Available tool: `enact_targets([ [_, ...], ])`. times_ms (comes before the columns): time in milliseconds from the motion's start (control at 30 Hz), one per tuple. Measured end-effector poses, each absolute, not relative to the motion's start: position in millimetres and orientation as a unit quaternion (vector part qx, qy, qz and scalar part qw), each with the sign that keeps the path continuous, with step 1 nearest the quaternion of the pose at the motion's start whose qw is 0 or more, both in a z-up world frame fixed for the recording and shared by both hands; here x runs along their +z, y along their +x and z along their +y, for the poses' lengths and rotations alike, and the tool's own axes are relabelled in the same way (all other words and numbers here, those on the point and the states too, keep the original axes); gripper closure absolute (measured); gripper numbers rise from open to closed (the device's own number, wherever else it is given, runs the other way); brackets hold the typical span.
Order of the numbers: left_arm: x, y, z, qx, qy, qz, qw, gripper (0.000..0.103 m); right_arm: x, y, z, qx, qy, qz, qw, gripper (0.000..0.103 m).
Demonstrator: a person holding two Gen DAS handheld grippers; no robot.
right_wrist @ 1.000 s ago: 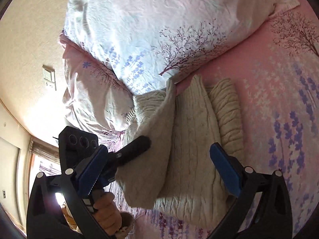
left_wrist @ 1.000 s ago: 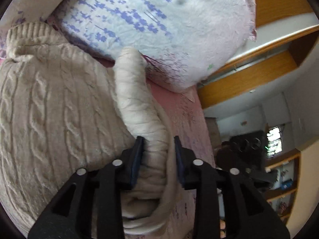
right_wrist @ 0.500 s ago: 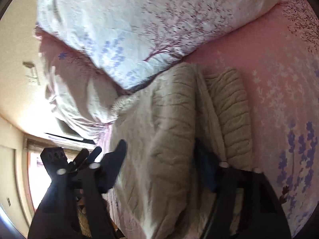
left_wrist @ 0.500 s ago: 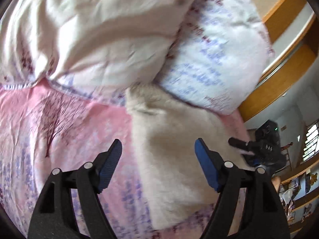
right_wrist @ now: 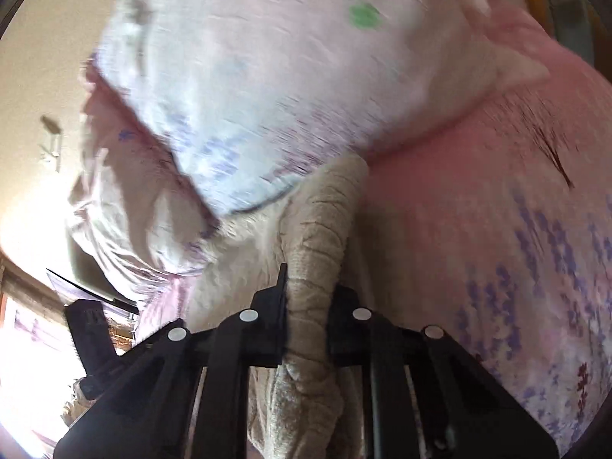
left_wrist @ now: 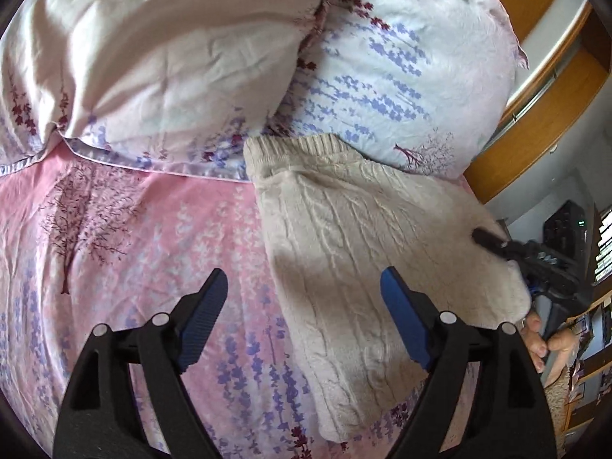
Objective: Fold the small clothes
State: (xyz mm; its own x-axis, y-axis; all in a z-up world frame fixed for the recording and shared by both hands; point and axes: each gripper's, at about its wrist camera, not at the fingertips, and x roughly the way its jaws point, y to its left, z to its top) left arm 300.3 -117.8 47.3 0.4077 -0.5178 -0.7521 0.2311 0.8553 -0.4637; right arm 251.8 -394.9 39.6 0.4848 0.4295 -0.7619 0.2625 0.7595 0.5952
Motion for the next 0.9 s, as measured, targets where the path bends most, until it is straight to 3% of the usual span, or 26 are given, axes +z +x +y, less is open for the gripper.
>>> enact_targets([
  [67,41.3,302.8,-124.3,-0.23,-0.14,0.505,0.82,0.021,24.3,247.1,-394.6,0.049,0.345,0.516,0.782,0.085],
  [267,42.4,293.7,-117.6,-0.235,-0.145,0.504,0.819,0.021,51.2,220.0,-397.9,0.053,0.34,0.506,0.791,0.074],
  [767,44.8,258.5,-151.6,-0.215,-0.058,0.476,0.851,0.022,50.0,183.8,-396.3,0.056,0.339,0.506,0.791,0.078],
  [900,31.5,259.1,-147.7,-0.222,-0.089,0.482,0.843,0.05,51.4,181.9,-389.8,0.072,0.341,0.502,0.792,0.09],
])
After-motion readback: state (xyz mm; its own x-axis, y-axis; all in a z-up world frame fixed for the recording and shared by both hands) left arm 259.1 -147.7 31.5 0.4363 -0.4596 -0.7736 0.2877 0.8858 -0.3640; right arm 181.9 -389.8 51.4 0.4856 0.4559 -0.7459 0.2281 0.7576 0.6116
